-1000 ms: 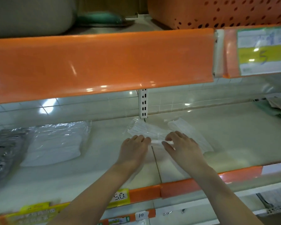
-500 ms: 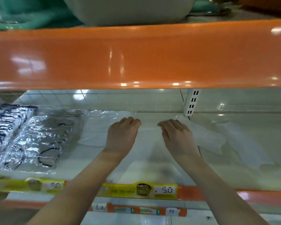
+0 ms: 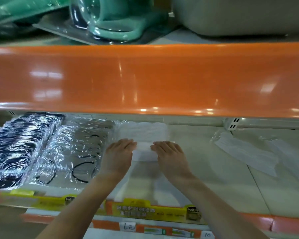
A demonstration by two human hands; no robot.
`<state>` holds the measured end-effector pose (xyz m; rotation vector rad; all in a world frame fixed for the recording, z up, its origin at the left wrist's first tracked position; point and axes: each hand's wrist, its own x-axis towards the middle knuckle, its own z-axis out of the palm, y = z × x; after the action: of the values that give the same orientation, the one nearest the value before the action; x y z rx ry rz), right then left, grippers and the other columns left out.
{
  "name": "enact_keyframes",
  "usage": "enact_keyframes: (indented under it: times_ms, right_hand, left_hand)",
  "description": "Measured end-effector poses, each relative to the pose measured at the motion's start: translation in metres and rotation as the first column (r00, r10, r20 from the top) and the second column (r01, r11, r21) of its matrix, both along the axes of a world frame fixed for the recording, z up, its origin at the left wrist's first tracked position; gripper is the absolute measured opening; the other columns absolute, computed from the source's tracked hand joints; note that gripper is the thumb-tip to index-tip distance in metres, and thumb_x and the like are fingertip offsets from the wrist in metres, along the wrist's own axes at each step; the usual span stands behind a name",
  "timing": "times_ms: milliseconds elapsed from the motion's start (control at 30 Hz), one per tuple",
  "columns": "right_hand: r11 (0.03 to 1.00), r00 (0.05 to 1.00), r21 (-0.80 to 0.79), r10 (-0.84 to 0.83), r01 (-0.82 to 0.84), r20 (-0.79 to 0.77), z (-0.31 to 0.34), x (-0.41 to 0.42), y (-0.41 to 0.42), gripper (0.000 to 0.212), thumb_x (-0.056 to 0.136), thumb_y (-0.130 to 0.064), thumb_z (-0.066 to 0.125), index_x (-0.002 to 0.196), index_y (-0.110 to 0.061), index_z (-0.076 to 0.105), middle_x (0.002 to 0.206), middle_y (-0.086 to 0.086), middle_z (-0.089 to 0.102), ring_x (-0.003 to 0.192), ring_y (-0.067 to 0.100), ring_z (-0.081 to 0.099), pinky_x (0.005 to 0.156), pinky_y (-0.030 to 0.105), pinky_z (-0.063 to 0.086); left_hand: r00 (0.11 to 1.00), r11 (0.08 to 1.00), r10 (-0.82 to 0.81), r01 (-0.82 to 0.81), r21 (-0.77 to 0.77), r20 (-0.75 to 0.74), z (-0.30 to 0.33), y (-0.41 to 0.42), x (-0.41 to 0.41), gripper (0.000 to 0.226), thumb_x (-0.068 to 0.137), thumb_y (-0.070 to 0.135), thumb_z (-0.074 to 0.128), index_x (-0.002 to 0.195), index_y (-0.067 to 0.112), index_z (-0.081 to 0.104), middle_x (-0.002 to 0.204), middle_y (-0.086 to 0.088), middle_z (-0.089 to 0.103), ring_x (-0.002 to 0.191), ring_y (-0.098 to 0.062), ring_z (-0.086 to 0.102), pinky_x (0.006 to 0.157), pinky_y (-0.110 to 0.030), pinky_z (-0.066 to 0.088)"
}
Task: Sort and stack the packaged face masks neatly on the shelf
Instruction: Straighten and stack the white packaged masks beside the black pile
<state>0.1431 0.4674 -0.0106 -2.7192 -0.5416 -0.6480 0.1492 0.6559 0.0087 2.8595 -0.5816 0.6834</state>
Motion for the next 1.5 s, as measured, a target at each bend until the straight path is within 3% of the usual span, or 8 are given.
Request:
enact_keyframes:
  times_ms: [100,267,367,467,833,1033,1267,1500]
  right_hand:
    - [0.997,0.999,-0.080,0.021,-0.025,-0.049,-0.010,-0.007,0.007,0.040,0.068,-0.017,0.038,0.086,-0.019,0.073,0.099,-0.004,0.070,0.088,0.019,0.067,0.082,0.029,0.037]
    - [0.992,0.978,-0.122,-0.037,0.012,-0.204,-0.018,-0.011,0.018,0.036,0.062,-0.014,0.052,0.090,-0.017,0.073,0.102,-0.003,0.070,0.090,0.016,0.068,0.083,0.028,0.033]
    - [0.993,0.960,-0.101,-0.082,0.056,-0.267,-0.019,-0.008,0.025,0.044,0.053,-0.016,0.076,0.096,-0.016,0.072,0.106,-0.002,0.069,0.095,0.016,0.067,0.087,0.028,0.040]
    - [0.991,0.939,-0.115,-0.107,0.073,-0.328,-0.016,-0.012,0.033,0.044,0.073,-0.037,0.045,0.102,-0.017,0.071,0.110,-0.002,0.067,0.100,0.016,0.065,0.085,0.028,0.050]
    - [0.999,0.932,-0.034,-0.011,-0.002,-0.362,-0.009,-0.017,0.027,0.049,0.091,-0.026,0.048,0.136,-0.007,0.047,0.144,0.009,0.043,0.135,0.027,0.038,0.107,0.036,0.031]
    - [0.965,0.940,0.100,-0.209,0.243,-0.269,0.001,-0.023,-0.036,0.034,0.078,-0.018,0.056,0.110,-0.013,0.067,0.119,0.005,0.064,0.107,0.026,0.062,0.085,0.038,0.050]
    - [0.906,0.858,-0.010,-0.404,0.423,-0.316,-0.002,-0.049,-0.146,0.043,0.096,-0.026,0.041,0.137,-0.016,0.047,0.146,0.001,0.040,0.135,0.020,0.034,0.106,0.031,0.026]
    - [0.847,0.792,0.035,-0.481,0.531,-0.376,-0.005,-0.071,-0.221,0.045,0.094,-0.031,0.049,0.137,-0.016,0.047,0.144,0.001,0.042,0.132,0.021,0.037,0.104,0.032,0.030]
  left_hand:
    - [0.995,0.998,-0.043,0.047,0.050,-0.086,-0.016,0.010,-0.005,0.033,0.068,0.003,0.047,0.081,0.011,0.076,0.089,-0.005,0.074,0.078,-0.024,0.072,0.062,-0.038,0.058]
    - [0.953,0.994,0.006,0.028,0.110,-0.303,-0.029,0.014,-0.008,0.055,0.037,0.001,0.088,0.087,0.018,0.076,0.098,0.003,0.073,0.088,-0.016,0.071,0.065,-0.031,0.057]
    - [0.937,0.997,0.029,-0.001,0.081,-0.348,-0.023,0.009,-0.011,0.051,0.070,0.008,0.074,0.119,0.018,0.064,0.132,0.002,0.059,0.120,-0.016,0.056,0.092,-0.032,0.048]
    - [0.914,0.985,0.094,-0.028,0.172,-0.395,-0.019,0.005,-0.014,0.053,0.092,0.017,0.042,0.144,0.019,0.034,0.156,0.003,0.024,0.143,-0.013,0.023,0.112,-0.029,0.024]
    - [0.892,0.973,0.213,-0.158,0.166,-0.399,-0.008,-0.035,-0.017,0.036,0.098,0.024,0.035,0.131,0.018,0.045,0.138,0.003,0.046,0.129,-0.016,0.040,0.096,-0.029,0.035]
    - [0.922,0.995,0.051,-0.078,-0.054,-0.384,0.004,-0.093,-0.019,0.037,0.096,0.022,0.037,0.128,0.014,0.053,0.131,0.001,0.055,0.124,-0.022,0.048,0.092,-0.034,0.040]
    - [0.935,0.985,-0.163,0.133,-0.112,-0.314,0.012,-0.192,-0.015,0.038,0.096,0.020,0.040,0.133,0.018,0.046,0.135,0.004,0.050,0.123,-0.017,0.044,0.093,-0.031,0.038]
    - [0.859,0.933,-0.360,0.329,-0.147,-0.364,-0.013,-0.274,-0.004,0.048,0.092,0.015,0.048,0.139,0.016,0.042,0.146,-0.003,0.040,0.137,-0.019,0.030,0.104,-0.029,0.028]
